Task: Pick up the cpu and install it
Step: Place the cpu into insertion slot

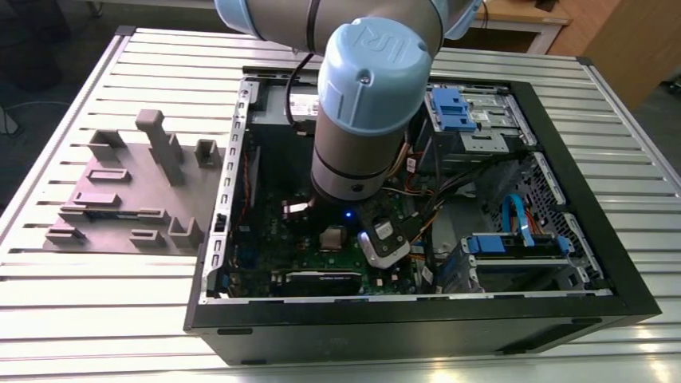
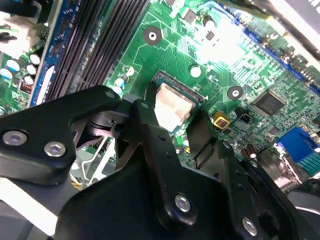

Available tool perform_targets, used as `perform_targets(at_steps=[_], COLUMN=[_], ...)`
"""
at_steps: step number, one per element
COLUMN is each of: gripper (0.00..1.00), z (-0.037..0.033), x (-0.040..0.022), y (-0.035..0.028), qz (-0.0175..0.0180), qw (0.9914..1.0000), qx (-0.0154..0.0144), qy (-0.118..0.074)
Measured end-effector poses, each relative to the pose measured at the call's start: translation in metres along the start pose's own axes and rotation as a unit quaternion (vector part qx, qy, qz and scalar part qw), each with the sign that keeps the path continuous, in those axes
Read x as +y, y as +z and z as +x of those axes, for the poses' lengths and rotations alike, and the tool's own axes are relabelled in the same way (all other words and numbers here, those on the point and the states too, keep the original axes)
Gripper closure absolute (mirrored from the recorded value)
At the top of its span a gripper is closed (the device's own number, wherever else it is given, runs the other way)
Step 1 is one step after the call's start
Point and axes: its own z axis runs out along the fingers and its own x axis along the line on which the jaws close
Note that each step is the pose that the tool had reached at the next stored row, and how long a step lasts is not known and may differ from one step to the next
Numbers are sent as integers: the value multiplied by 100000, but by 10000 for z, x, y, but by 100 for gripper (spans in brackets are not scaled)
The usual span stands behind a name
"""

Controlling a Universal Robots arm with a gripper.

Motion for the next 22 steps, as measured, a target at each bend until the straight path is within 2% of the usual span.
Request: perform_targets(at_steps=[1,6,16,22], gripper=[48,48,48,48], z=[0,0,3,5], x=[0,1,10,14], y=[0,-8,-111,-152], qz=[-1,4,9,9], qw=[100000,100000,100000,100000], qx=[-6,-2,0,2], qy=[-2,-7,-4,-4])
